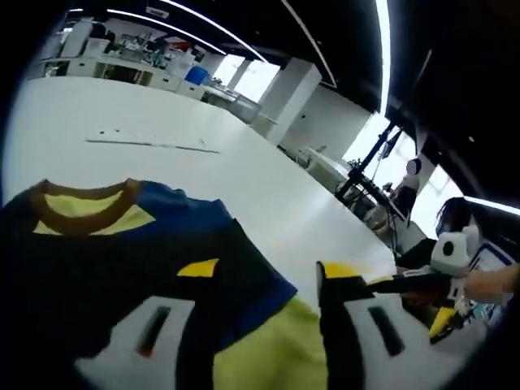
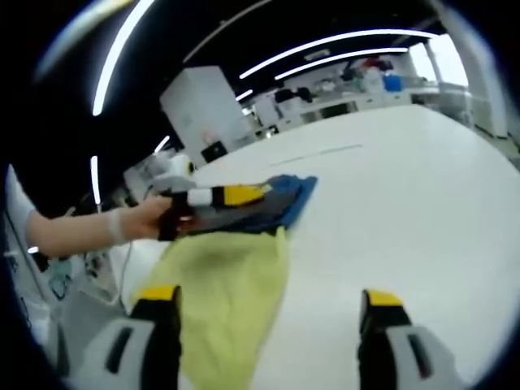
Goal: Fold the garment on the visible template until the final outline fits inside the template.
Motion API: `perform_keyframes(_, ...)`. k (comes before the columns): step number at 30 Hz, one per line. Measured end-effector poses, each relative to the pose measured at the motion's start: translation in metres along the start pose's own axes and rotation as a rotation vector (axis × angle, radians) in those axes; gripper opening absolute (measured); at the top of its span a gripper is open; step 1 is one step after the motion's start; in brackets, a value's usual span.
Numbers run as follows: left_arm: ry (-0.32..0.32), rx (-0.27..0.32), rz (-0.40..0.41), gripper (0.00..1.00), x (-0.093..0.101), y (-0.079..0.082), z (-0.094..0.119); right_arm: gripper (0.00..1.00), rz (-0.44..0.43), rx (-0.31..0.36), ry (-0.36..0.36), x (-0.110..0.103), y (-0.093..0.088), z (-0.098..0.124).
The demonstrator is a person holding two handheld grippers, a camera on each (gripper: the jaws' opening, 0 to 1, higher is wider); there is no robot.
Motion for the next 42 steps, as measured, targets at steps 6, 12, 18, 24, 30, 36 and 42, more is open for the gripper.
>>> perform_keyframes(6,0.064,0.023,-0.096,0.97,-0.011,0.006,0.015,0.92,0.016,0.0,0.014,-0.007,0.005,-0.001)
perform_keyframes(12,0.096,0.024,-0.144,0.99,-0.017,0.014,0.036,0.93,0.039,0.011,0.026,-0.011,0.015,-0.005)
perform_keyframes(18,0.133,0.049,-0.152,0.99,-0.029,0.023,0.069,0.93,0.059,0.016,0.039,-0.017,0.02,-0.007)
perform_keyframes(24,0.198,0.048,-0.183,0.99,-0.042,0.02,0.106,0.92,0.065,0.014,0.049,-0.021,0.017,-0.005)
perform_keyframes(30,0.248,0.051,-0.194,0.99,-0.052,0.017,0.139,0.92,0.066,0.005,0.053,-0.02,0.014,-0.002)
perform_keyframes(36,0.275,0.06,-0.2,0.99,-0.054,0.013,0.165,0.91,0.066,0.02,0.057,-0.022,0.018,0.0)
perform_keyframes(42,0.301,0.051,-0.23,0.98,-0.049,0.007,0.191,0.89,0.079,0.021,0.057,-0.026,0.017,0.002)
Point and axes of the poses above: the point that each gripper's makers call its tool centre point, and the gripper's own axes: z roughly backward along the fingers, x roughly to its right, y roughly out of its top, the point moved 5 cm from there along z, roughly backward along the fingers, and after that the axes turned 11 degrees about z, right-handed, at the moved point
